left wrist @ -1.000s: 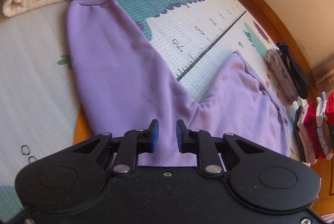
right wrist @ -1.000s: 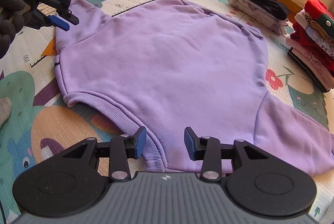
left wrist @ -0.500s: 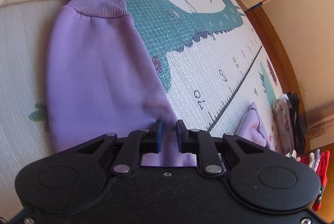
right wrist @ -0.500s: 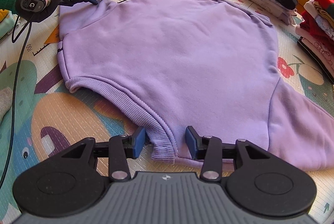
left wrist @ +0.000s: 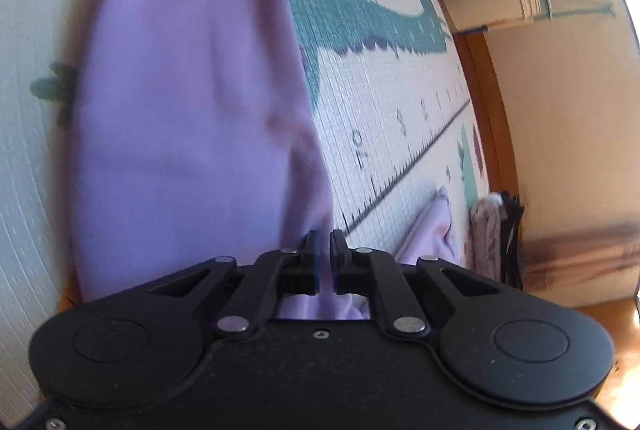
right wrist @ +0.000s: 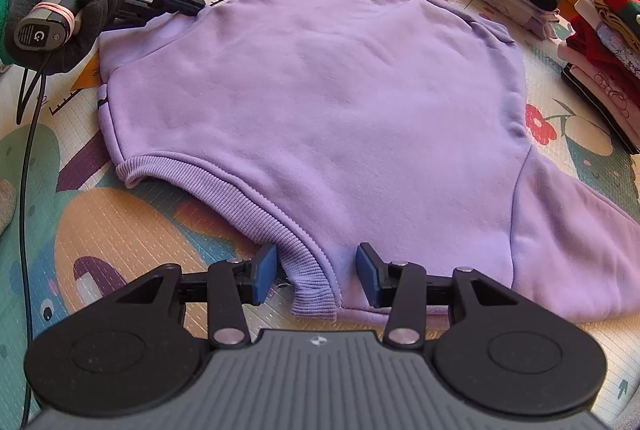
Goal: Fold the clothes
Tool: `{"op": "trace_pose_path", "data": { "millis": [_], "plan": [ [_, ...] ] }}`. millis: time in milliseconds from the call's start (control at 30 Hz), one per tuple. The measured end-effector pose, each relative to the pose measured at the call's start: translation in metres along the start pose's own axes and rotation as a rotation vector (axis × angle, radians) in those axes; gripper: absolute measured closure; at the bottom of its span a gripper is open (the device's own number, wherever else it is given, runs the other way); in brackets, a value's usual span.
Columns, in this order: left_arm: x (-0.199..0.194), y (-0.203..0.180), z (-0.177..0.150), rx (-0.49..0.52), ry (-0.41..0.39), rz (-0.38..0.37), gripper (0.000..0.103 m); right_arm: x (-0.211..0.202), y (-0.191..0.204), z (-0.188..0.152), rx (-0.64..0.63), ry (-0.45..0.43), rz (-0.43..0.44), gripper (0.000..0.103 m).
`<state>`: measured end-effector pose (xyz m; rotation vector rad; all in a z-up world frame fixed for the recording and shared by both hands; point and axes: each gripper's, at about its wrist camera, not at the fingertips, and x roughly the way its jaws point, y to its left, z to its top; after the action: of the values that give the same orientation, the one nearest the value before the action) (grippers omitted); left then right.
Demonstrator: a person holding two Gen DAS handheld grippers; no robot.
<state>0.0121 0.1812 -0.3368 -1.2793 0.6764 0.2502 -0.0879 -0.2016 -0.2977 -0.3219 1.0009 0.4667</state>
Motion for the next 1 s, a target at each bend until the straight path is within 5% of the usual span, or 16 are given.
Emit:
{"op": "trace_pose_path", "data": {
  "millis": [133, 233, 333, 600, 1000],
  "plan": [
    [-0.01, 0.012, 0.007, -0.068, -0.022, -0.056, 0.096, 0.001, 0.0, -0.001, -0.001, 0.0, 0.001, 0.057],
    [-0.008, 0.011, -0.003, -0.031, 0.013, -0.03, 0.096, 0.001, 0.001, -0.002, -0.003, -0.006, -0.002, 0.057],
    [-0.014, 0.004, -0.014, -0.008, 0.03, -0.085, 0.096, 0.001, 0.001, -0.002, -0.004, -0.004, -0.003, 0.057],
    [-0.028, 0.006, -0.052, 0.152, 0.165, 0.042, 0.096, 0.003, 0.003, 0.0, 0.002, -0.001, -0.012, 0.055],
    [-0.065, 0.032, -0.071, 0.019, 0.105, 0.076, 0.096, 0.005, 0.002, 0.004, 0.02, 0.022, -0.017, 0.054]
  ]
}}
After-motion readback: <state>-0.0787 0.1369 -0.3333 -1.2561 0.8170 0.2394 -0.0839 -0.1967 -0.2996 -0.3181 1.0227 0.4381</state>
